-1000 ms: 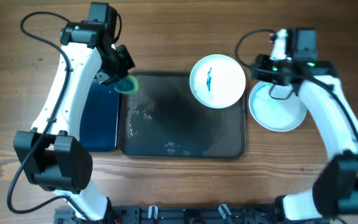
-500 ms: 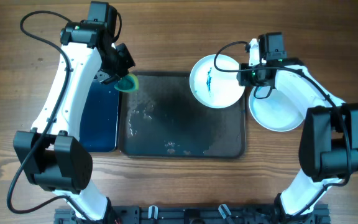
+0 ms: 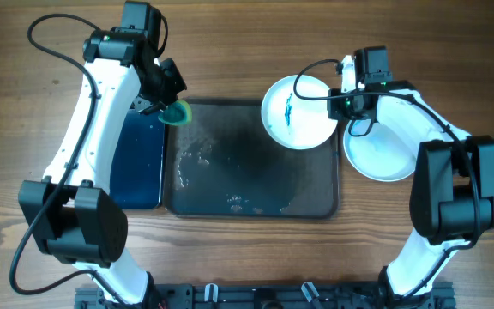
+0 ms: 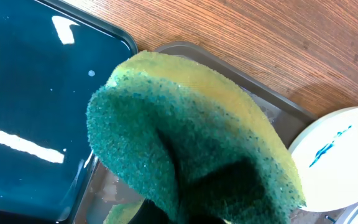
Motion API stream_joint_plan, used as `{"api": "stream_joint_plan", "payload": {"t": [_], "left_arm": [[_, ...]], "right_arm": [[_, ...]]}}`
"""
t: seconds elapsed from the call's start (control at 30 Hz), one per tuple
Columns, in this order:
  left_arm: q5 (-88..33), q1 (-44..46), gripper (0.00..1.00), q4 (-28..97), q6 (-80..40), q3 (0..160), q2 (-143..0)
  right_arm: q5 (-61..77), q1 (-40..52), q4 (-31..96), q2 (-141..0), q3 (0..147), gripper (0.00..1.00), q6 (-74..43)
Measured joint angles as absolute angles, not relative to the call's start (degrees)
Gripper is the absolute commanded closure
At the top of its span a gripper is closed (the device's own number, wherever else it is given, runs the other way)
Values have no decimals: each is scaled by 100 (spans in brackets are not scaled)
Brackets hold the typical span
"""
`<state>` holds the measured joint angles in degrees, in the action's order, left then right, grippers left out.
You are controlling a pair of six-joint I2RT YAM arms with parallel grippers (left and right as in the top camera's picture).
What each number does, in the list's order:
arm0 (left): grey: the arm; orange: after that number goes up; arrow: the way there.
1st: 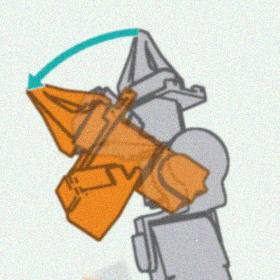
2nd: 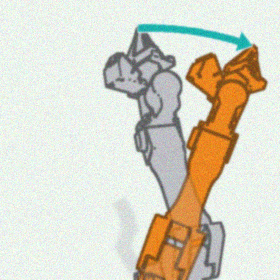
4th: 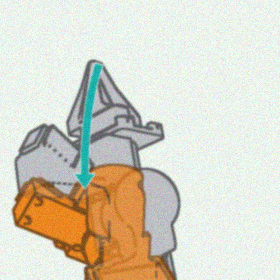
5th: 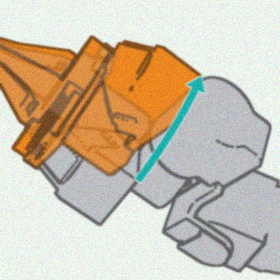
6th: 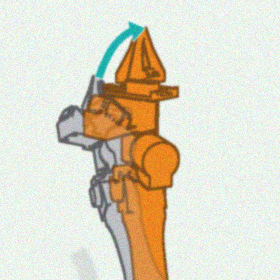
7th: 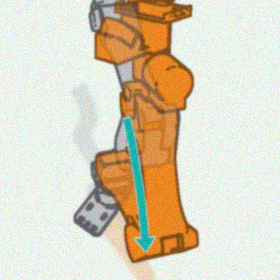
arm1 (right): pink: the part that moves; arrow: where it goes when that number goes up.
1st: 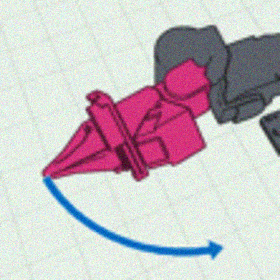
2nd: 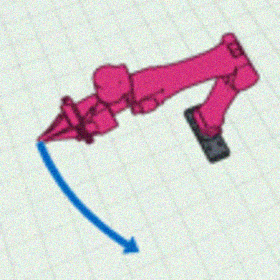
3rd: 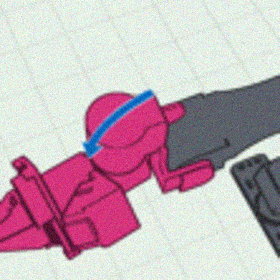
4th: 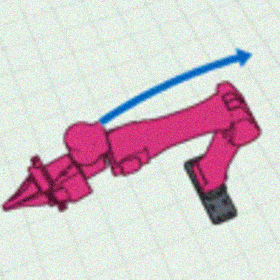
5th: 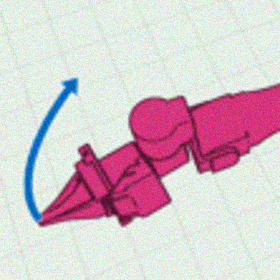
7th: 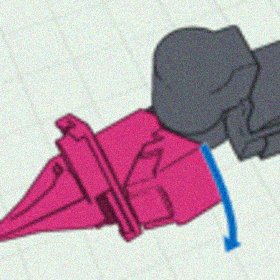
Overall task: Clean dirty plates on tray and stack at the side
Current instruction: 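Grasp the last plate rim with the right gripper and drag it to tray center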
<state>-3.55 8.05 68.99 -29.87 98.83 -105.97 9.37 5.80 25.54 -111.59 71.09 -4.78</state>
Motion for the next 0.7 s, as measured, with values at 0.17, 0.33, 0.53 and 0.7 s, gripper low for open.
{"api": "stream_joint_plan", "payload": {"t": [0.17, 0.33, 0.53, 0.7], "left_arm": [[-355, 805, 96, 6904, -2987, 9883, -10597], [-357, 812, 96, 7032, -2987, 9883, -10597], [-355, 969, 96, 7078, -2987, 9883, -10597], [-331, 1302, 96, 7094, -2987, 9883, -10597]], "right_arm": [[1129, 582, 2812, -11161, 7111, 96, -467], [1337, 687, 3330, -11013, 7109, 96, -646], [1389, 1286, 3785, -10337, 7109, 96, -1446], [1214, 1981, 4136, -10254, 7041, 96, -2515]]}}
